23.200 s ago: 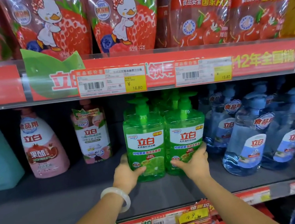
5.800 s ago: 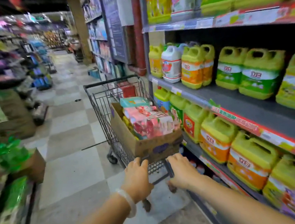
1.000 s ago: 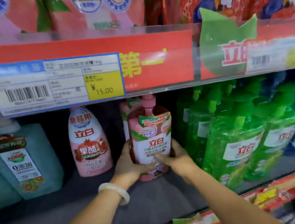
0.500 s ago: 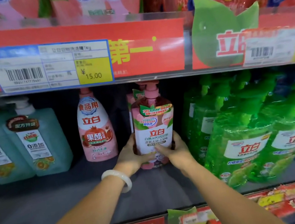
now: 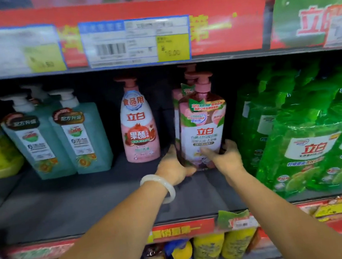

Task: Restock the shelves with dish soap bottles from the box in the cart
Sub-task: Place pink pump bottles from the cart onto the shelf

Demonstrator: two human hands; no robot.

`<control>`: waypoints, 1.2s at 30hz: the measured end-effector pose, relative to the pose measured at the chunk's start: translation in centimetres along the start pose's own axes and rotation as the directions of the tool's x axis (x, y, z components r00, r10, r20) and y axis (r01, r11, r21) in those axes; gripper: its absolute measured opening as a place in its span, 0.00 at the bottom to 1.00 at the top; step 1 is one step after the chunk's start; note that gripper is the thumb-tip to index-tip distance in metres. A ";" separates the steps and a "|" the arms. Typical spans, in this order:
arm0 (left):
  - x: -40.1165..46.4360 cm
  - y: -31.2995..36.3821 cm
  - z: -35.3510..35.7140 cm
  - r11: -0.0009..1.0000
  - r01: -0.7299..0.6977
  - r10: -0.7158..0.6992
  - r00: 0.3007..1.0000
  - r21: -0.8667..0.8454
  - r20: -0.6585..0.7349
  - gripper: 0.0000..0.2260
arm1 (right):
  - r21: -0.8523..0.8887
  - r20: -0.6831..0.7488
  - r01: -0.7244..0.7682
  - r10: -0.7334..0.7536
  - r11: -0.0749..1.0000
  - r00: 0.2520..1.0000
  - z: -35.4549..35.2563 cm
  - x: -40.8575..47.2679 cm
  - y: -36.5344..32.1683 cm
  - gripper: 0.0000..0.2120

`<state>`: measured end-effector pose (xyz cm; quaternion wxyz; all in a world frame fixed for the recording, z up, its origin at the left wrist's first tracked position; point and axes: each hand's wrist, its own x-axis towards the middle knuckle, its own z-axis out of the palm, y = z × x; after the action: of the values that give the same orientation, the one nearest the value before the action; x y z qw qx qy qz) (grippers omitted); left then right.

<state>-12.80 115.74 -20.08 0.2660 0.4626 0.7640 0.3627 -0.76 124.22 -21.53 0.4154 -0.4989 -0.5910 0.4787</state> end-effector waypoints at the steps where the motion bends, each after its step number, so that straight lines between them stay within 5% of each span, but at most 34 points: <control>1: -1.1 -0.6 -0.6 0.999 -0.004 0.004 1.000 0.034 -0.001 0.34 | -0.034 -0.073 -0.001 -0.001 0.999 0.997 0.4 -0.8 0.2 0.27; 4: -4.9 -3.3 -3.3 0.993 -0.026 0.028 0.999 0.111 -0.020 0.34 | -0.140 -0.126 0.044 -0.062 0.989 0.990 2.6 -5.6 0.0 0.21; 7: -9.7 -6.2 -7.5 0.968 -0.063 0.079 0.995 0.242 -0.057 0.31 | -0.318 0.162 0.220 -0.176 0.922 0.971 6.9 -12.1 -1.4 0.18; 11: -17.9 -11.5 -14.0 0.900 -0.108 0.132 0.991 0.422 -0.029 0.24 | -0.480 0.625 0.575 -0.202 0.663 0.754 15.0 -20.8 -3.1 0.18; 17: -34.5 -24.1 -25.1 0.743 0.171 -0.093 0.984 0.647 -0.154 0.22 | -0.323 0.905 0.844 -0.123 0.428 0.408 28.7 -37.6 -3.3 0.29; 22: -49.4 -33.6 -33.0 0.605 0.588 -0.440 0.809 0.537 -0.390 0.23 | -0.074 0.991 0.945 -0.080 0.318 0.105 38.5 -52.2 -4.1 0.26; 27: -60.9 -38.8 -38.4 0.454 0.787 -0.603 0.617 0.417 -0.507 0.26 | 0.138 0.990 0.965 -0.018 0.224 -0.138 45.9 -64.3 -5.4 0.24; 30: -64.8 -41.7 -40.4 0.404 0.857 -0.666 0.515 0.320 -0.539 0.25 | 0.193 0.977 0.957 0.047 0.218 -0.208 49.8 -69.4 -5.9 0.25; 36: -67.1 -47.5 -46.6 0.377 0.899 -0.686 0.433 0.223 -0.586 0.25 | 0.266 0.951 0.932 0.092 0.244 -0.296 59.5 -75.0 -6.5 0.29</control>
<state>-42.90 26.36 -25.64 0.1159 -0.0078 0.9918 0.0540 -47.88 40.87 -27.83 -0.1703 0.2062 -0.9574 0.1092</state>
